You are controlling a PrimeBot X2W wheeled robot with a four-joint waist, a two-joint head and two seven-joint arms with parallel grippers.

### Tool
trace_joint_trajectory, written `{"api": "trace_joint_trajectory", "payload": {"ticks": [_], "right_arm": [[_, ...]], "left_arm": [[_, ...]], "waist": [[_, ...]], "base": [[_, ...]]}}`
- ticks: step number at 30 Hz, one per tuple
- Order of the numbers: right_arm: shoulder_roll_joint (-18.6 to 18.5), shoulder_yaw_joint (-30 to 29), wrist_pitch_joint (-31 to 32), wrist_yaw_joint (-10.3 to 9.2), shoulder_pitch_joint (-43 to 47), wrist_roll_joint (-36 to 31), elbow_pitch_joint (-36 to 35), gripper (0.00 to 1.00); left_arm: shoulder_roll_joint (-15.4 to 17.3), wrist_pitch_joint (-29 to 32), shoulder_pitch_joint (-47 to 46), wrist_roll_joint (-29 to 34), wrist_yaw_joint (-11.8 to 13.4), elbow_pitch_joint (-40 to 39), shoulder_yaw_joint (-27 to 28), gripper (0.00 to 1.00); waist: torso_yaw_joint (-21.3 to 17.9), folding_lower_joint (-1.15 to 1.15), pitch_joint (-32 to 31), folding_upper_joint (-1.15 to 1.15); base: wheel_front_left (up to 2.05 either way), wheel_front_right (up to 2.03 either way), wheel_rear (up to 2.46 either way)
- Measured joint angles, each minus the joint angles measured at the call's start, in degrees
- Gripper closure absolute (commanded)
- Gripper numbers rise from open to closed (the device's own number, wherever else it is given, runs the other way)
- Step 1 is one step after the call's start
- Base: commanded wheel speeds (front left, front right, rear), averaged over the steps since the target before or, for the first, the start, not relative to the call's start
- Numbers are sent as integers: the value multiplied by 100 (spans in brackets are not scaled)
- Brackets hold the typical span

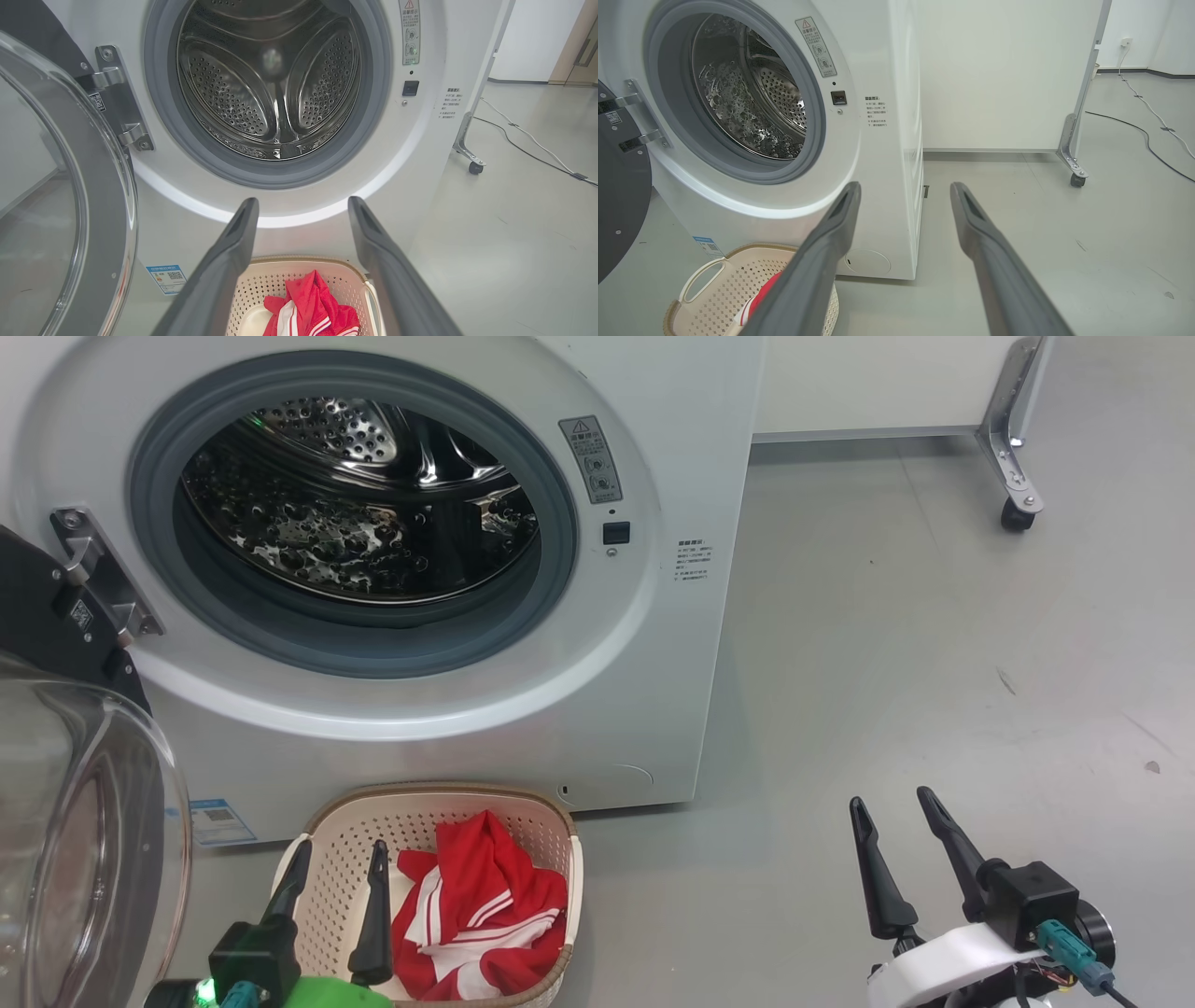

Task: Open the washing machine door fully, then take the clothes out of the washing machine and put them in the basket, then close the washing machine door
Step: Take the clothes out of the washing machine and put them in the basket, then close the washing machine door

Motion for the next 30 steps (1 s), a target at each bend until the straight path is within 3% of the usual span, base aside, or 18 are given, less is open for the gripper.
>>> {"api": "trace_joint_trajectory", "payload": {"ticks": [30], "right_arm": [[21, 41, 0, -96, 158, 0, -235, 0]], "left_arm": [[13, 431, 509, 181, 211, -943, -14, 0]], "waist": [[-91, 0, 5, 0]], "base": [[0, 0, 0]]}}
